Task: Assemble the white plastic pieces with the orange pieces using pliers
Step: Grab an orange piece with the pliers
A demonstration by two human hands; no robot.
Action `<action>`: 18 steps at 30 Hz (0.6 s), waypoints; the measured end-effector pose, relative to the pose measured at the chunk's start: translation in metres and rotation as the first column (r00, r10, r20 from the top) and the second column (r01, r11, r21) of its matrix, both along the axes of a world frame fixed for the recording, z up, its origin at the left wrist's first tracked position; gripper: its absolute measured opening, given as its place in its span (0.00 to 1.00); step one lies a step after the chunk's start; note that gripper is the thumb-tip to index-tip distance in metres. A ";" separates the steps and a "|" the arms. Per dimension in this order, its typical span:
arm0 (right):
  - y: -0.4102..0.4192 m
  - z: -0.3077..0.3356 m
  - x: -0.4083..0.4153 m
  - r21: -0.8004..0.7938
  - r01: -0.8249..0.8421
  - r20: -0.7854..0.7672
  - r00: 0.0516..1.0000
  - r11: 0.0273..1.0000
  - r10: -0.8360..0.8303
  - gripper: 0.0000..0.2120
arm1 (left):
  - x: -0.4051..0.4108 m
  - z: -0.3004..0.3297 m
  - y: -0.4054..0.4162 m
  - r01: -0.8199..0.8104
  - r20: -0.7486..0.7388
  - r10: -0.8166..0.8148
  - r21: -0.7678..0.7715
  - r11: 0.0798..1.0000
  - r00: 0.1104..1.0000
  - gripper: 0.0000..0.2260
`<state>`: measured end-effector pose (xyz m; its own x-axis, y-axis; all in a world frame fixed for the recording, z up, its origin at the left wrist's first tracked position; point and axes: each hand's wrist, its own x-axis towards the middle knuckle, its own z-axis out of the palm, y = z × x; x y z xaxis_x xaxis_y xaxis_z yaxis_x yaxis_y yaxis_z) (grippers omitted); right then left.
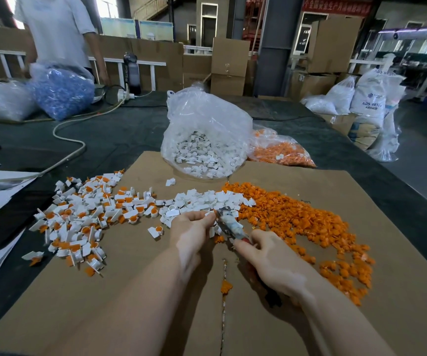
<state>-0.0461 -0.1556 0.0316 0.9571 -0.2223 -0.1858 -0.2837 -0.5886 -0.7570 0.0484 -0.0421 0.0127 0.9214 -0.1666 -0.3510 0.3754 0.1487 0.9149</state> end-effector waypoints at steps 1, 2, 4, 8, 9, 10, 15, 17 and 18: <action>0.001 -0.001 0.000 0.006 0.013 0.010 1.000 1.000 -0.013 0.15 | -0.001 0.001 0.000 -0.003 -0.003 0.003 -0.009 1.000 1.000 0.07; 0.002 -0.002 0.001 -0.007 0.026 0.022 0.999 1.000 -0.026 0.15 | -0.001 0.001 0.000 -0.006 -0.005 0.005 -0.015 1.000 1.000 0.05; 0.004 -0.004 0.001 -0.084 0.053 0.047 0.998 0.995 -0.049 0.16 | -0.002 0.001 -0.001 -0.011 0.001 0.011 -0.001 1.000 1.000 0.02; 0.001 -0.012 0.000 -0.146 0.099 0.104 0.991 0.984 -0.084 0.15 | -0.001 -0.004 0.000 -0.038 0.033 0.037 0.030 0.999 0.999 0.03; -0.001 -0.016 -0.001 -0.151 0.129 0.122 0.986 0.980 -0.111 0.15 | -0.002 -0.007 0.001 -0.039 0.051 0.037 0.048 0.998 0.998 0.02; -0.004 -0.018 -0.003 -0.168 0.172 0.144 0.978 0.971 -0.148 0.15 | -0.003 -0.009 0.003 -0.029 0.073 0.024 0.068 0.997 0.997 0.02; -0.029 -0.026 -0.004 -0.551 0.389 0.274 0.920 0.738 -0.281 0.22 | -0.006 -0.026 0.010 0.034 0.310 -0.123 0.278 0.960 0.943 0.04; -0.039 -0.032 -0.003 -0.703 0.385 0.254 0.921 0.598 -0.295 0.24 | -0.009 -0.029 0.010 0.025 0.402 -0.208 0.416 0.909 0.892 0.07; -0.043 -0.034 -0.003 -0.734 0.385 0.252 0.919 0.559 -0.302 0.25 | -0.009 -0.030 0.011 0.026 0.428 -0.239 0.447 0.894 0.872 0.08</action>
